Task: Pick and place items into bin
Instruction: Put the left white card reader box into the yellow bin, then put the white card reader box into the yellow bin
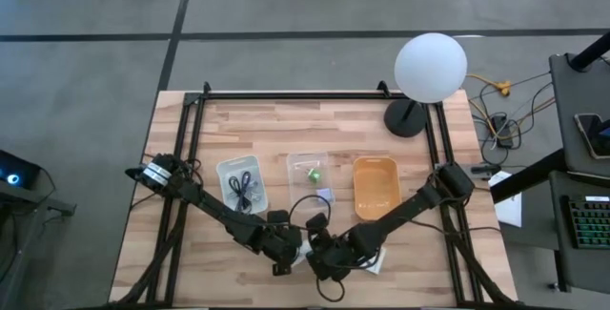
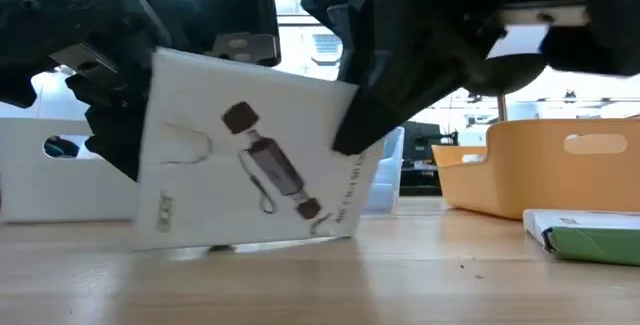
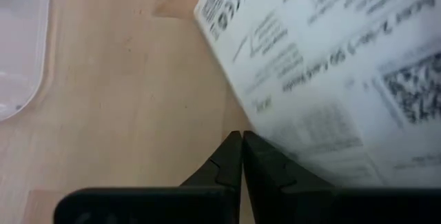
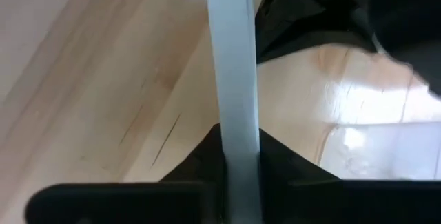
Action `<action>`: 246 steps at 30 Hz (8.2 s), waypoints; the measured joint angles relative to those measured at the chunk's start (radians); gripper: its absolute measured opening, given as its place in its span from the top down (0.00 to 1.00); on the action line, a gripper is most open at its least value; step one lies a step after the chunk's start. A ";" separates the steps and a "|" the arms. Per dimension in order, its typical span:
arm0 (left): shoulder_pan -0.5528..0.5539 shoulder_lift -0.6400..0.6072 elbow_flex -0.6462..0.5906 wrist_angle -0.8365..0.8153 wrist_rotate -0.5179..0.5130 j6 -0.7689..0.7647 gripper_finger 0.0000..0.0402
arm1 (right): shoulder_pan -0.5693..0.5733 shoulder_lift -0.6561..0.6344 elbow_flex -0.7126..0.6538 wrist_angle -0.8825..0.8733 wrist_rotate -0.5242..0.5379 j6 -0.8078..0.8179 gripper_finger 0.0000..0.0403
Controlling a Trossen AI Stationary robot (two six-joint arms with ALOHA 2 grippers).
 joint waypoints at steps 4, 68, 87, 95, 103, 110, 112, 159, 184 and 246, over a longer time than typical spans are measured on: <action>-0.003 -0.052 0.011 -0.079 -0.047 0.001 1.00 | 0.017 -0.011 0.049 -0.124 -0.005 0.137 0.92; -0.047 -0.346 0.043 -0.044 -0.264 -0.171 1.00 | 0.046 -0.910 -0.641 -0.508 0.123 2.080 0.62; 0.027 -0.348 0.002 0.058 -0.082 -0.050 1.00 | 0.210 -0.429 -0.341 -0.336 -0.353 1.568 0.77; 0.019 -0.339 -0.005 0.194 -0.039 -0.077 1.00 | 0.291 -0.312 -0.339 -0.323 -0.316 1.807 0.97; 0.008 -0.174 0.033 0.376 0.046 -0.148 1.00 | 0.334 -0.290 -0.346 -0.456 -0.184 2.090 0.97; -0.007 0.010 0.119 0.531 0.167 -0.235 1.00 | 0.312 -0.281 -0.351 -0.441 -0.177 2.140 0.97; -0.010 0.058 0.151 0.539 0.167 -0.236 1.00 | 0.306 -0.269 -0.352 -0.426 -0.170 2.121 0.97; -0.090 0.123 0.247 0.122 -0.069 -0.282 1.00 | 0.249 -0.129 -0.270 0.039 0.007 1.648 0.97; -0.068 0.141 0.147 0.193 -0.083 -0.233 1.00 | 0.176 0.013 -0.090 0.104 -0.035 1.248 0.97; -0.038 0.156 0.236 0.195 -0.156 -0.070 1.00 | 0.185 0.002 -0.126 -0.049 -0.125 1.352 0.97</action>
